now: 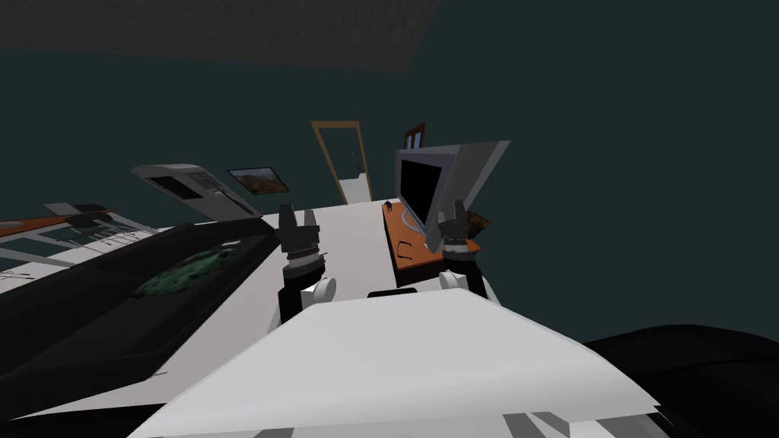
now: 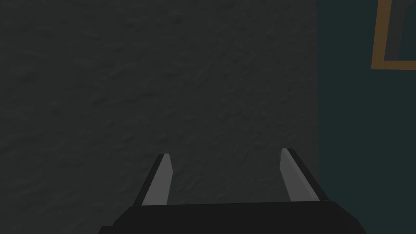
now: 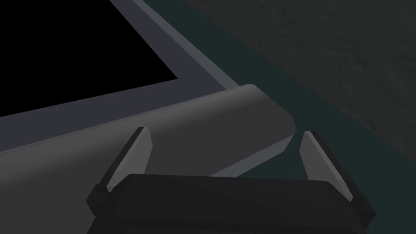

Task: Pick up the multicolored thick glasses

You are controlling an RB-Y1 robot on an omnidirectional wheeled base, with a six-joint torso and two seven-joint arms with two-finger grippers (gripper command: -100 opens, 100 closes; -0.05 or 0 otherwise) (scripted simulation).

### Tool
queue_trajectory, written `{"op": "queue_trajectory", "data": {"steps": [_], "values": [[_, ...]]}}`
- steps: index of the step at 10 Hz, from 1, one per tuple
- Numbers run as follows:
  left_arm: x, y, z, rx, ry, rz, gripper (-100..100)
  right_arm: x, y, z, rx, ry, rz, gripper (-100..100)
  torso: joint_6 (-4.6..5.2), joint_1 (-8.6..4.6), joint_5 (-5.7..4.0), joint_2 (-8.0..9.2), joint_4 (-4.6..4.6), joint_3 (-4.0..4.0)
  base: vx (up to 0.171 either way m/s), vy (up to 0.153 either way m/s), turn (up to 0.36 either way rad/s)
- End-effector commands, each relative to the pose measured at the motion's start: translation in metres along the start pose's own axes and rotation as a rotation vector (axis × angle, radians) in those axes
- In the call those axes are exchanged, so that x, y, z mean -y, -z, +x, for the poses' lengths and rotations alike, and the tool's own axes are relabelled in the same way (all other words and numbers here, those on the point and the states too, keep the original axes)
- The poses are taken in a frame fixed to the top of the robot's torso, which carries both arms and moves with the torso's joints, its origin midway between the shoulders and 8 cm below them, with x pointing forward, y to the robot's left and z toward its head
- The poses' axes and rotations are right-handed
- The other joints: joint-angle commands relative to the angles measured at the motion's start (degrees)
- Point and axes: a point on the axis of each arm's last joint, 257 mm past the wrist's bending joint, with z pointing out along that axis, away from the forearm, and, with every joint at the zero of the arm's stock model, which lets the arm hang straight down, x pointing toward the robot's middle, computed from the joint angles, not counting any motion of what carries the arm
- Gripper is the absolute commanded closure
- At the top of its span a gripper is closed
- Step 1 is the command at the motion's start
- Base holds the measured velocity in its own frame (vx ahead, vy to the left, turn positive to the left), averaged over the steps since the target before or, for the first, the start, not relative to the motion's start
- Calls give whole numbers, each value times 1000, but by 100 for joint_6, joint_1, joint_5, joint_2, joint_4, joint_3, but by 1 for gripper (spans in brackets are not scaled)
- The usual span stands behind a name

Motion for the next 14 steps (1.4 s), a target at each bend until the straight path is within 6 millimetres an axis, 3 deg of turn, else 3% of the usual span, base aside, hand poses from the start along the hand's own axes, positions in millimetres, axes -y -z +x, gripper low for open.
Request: {"op": "queue_trajectory", "data": {"steps": [1, 4, 9, 14], "values": [[0, 0, 0, 0, 0, 0, 0, 13, 2, 10, -51, 38, 25, -100, 0, 0, 0, 0, 0, 0, -8, 5, 66], [0, 0, 0, 0, 0, 0, 0, 43, 8, 27, -131, 114, 78, -100, -1, 1, 0, 5, 1, 3, -18, 9, 80], [0, 0, 0, 0, 0, 0, 0, 110, 27, 60, -287, 292, 180, -100, -1, 5, 1, 9, 2, 5, -26, 14, 128], [0, 0, 0, 0, 0, 0, 0, 160, 48, 80, -401, 425, 250, -100, 2, 2, 1, 7, 2, 4, -21, 12, 85]]}}
